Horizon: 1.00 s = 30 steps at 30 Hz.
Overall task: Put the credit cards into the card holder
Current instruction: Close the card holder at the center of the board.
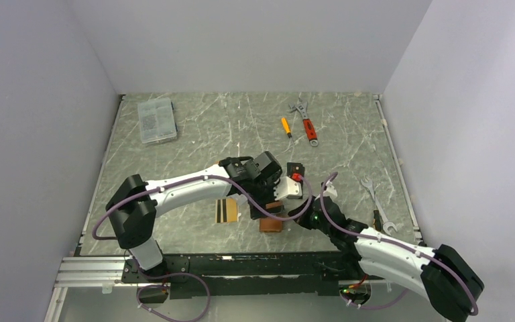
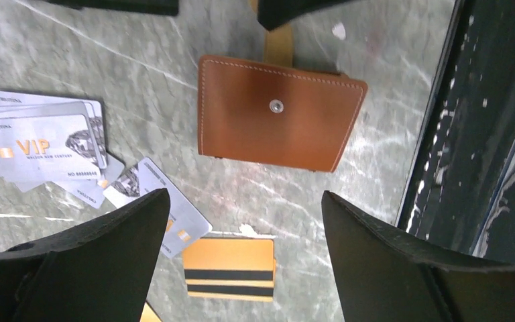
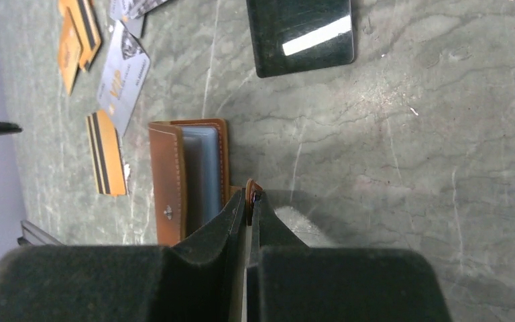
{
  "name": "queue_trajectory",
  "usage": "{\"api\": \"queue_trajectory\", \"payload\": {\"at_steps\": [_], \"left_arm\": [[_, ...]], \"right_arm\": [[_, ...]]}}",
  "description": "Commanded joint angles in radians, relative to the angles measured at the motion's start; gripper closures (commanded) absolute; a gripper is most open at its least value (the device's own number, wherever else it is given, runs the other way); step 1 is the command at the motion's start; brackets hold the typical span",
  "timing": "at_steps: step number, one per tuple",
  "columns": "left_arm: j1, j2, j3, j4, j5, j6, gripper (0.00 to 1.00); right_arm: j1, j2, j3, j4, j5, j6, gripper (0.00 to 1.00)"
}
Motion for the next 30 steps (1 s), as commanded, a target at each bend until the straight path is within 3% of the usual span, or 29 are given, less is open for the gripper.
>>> {"api": "queue_trajectory", "payload": {"at_steps": [1, 3, 6, 11, 18, 30], "left_arm": [[0.002, -0.020, 0.039, -0.098, 0.012, 0.088, 0.13], [0.005, -0.091, -0.041, -0.001, -0.009, 0.086, 0.10], [0.005, -0.102, -0.054, 0.014, -0.076, 0.055, 0.09], [-0.001, -0.114, -0.109, 0.076, -0.037, 0.082, 0.07], [-0.044, -0.094, -0.198, 0.175, -0.005, 0.168, 0.28], [-0.158, -0.018, -0.204, 0.278, -0.056, 0.130, 0.34]], "right_arm": [[-0.027, 0.066, 0.099, -0.064, -0.058, -0.021, 1.00], [-0.039, 0.092, 0.131, -0.073, -0.089, -0.044, 1.00], [-0.065, 0.119, 0.159, -0.090, -0.135, -0.061, 1.00], [-0.122, 0.101, 0.162, -0.095, -0.232, -0.043, 1.00], [-0.155, 0.048, 0.171, -0.168, -0.248, -0.026, 1.00], [-0.173, 0.077, 0.162, -0.187, -0.258, -0.034, 1.00]]}}
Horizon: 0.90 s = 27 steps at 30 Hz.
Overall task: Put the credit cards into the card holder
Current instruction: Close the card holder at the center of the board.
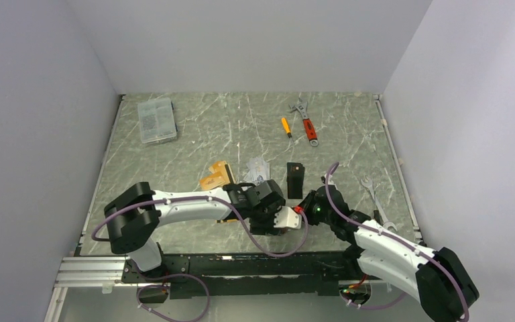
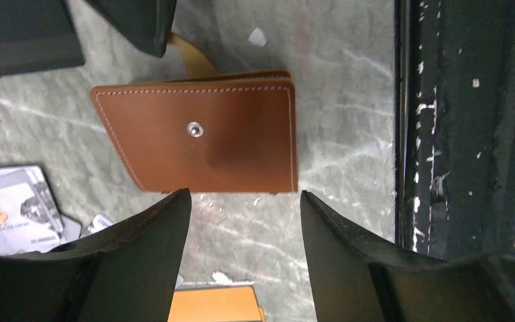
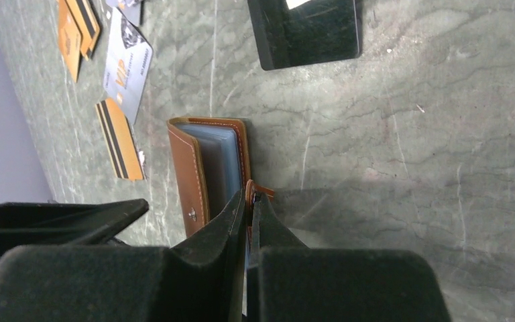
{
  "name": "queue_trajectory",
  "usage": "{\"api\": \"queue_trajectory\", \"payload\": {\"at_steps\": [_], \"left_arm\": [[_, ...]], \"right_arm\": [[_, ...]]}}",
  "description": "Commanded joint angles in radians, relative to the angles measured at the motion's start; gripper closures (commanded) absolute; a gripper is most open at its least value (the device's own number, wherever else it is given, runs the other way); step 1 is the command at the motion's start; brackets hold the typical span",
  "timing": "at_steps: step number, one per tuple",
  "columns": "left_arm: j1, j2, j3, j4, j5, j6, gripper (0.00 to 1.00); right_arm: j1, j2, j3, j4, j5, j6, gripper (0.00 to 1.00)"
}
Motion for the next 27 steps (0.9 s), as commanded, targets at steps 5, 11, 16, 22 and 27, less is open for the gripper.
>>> {"api": "queue_trajectory", "payload": {"at_steps": [5, 11, 16, 22, 27], "left_arm": [[-0.071, 0.071, 0.008, 0.107, -0.059, 0.045, 0.44], [-0.081, 0.081, -0.052, 0.162, -0.077, 0.074, 0.76], [-0.088, 0.083, -0.070, 0.166, -0.068, 0.091, 0.90], [-0.087, 0.088, -0.090, 0.168, -0.061, 0.090, 0.91], [-0.087, 0.083, -0.100, 0.158, -0.065, 0.083, 0.92]], "right_arm": [[-0.005, -0.007, 0.005, -0.001, -0.016, -0.019, 1.00], [-0.006, -0.060, -0.024, 0.033, -0.031, -0.038, 1.00], [-0.005, -0.042, -0.017, 0.067, -0.055, -0.055, 1.00], [-0.005, -0.041, 0.016, -0.012, -0.036, -0.076, 0.91], [-0.006, -0.044, 0.095, -0.182, 0.043, -0.095, 0.77]]}}
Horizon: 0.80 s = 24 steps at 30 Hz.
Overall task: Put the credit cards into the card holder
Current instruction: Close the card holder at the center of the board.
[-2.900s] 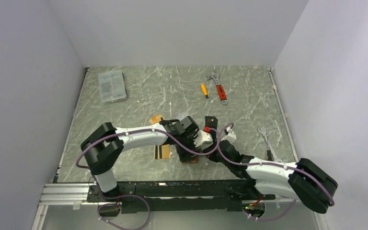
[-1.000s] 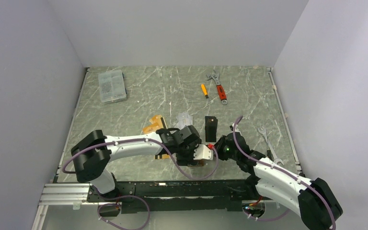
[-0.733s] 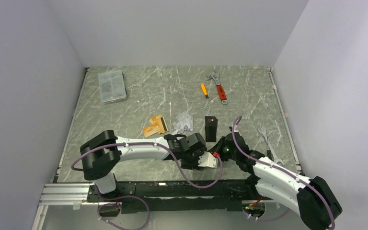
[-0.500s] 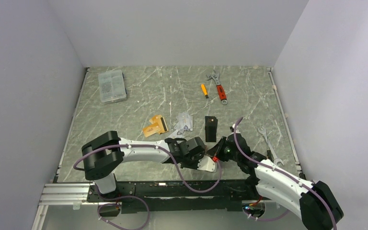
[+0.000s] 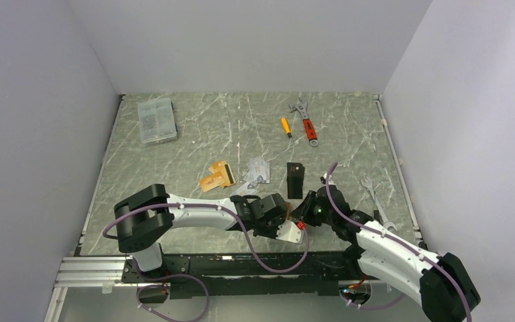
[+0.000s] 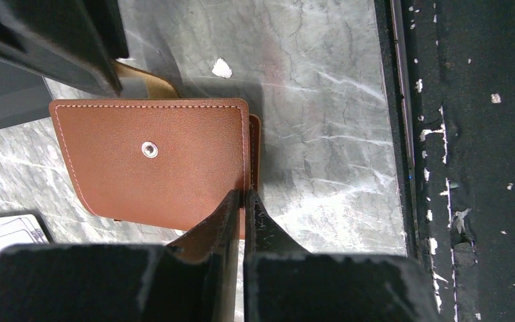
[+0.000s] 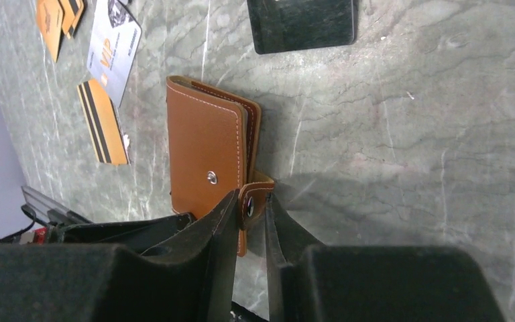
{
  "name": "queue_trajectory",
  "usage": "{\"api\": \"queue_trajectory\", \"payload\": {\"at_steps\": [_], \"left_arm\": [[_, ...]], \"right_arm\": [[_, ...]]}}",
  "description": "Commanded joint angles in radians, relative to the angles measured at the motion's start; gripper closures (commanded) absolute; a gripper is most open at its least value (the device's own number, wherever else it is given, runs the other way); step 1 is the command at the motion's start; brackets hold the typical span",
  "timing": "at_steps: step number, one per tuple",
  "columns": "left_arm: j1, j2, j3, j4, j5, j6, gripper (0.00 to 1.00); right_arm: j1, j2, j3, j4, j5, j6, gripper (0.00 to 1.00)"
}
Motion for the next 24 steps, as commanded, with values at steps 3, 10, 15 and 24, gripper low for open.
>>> {"api": "queue_trajectory", "payload": {"at_steps": [3, 10, 15, 24], "left_arm": [[-0.001, 0.000, -0.027, -0.024, 0.004, 0.010, 0.91], [-0.001, 0.001, -0.008, -0.050, 0.006, 0.011, 0.87], [-0.001, 0.002, -0.009, -0.052, 0.008, 0.012, 0.86], [-0.001, 0.003, -0.003, -0.068, 0.003, 0.019, 0.86]], "right_arm": [[-0.003, 0.022, 0.138, -0.170, 0.093, -0.039, 0.75], [-0.007, 0.160, 0.210, -0.207, 0.112, -0.059, 0.72], [-0.008, 0.196, 0.253, -0.213, 0.100, -0.075, 0.64], [-0.009, 0.233, 0.306, -0.227, 0.045, -0.056, 0.45]]}}
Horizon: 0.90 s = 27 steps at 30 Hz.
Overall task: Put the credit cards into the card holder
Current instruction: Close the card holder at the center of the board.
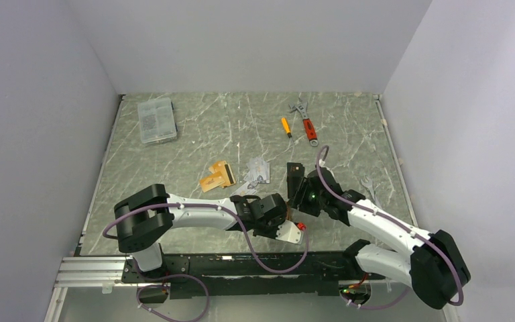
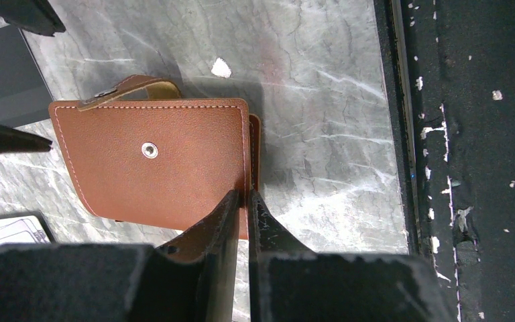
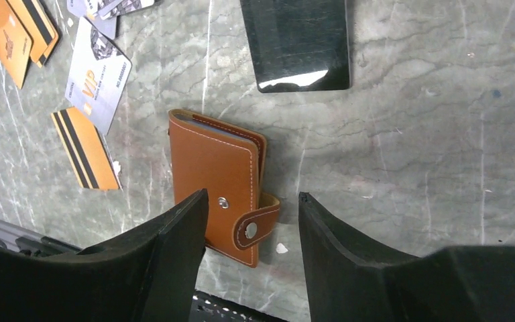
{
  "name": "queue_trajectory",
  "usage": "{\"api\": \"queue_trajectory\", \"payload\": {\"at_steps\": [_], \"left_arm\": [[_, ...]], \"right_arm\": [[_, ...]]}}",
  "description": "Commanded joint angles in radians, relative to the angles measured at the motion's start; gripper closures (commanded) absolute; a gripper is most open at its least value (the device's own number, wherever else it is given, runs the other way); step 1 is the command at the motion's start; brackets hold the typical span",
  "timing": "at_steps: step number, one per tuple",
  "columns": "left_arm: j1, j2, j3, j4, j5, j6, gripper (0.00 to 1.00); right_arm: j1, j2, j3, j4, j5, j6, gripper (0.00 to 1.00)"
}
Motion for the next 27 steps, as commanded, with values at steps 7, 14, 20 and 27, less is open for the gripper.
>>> {"api": "queue_trajectory", "payload": {"at_steps": [7, 14, 20, 27], "left_arm": [[-0.001, 0.015, 0.012, -0.085, -0.001, 0.010, 0.86], [-0.001, 0.029, 0.024, -0.095, -0.011, 0.012, 0.87], [-0.001, 0.020, 0.024, -0.106, -0.021, 0.019, 0.87], [-0.001, 0.016, 0.024, -0.109, -0.027, 0.023, 0.86]], "right_arm": [[-0.002, 0.132, 0.103, -0.064, -0.038, -0.003, 0.50], [-0.003, 0.130, 0.124, -0.090, -0.011, 0.003, 0.65], [-0.002, 0.119, 0.138, -0.151, 0.013, -0.012, 0.84], [-0.002, 0.130, 0.176, -0.144, -0.009, -0.018, 0.60]]}}
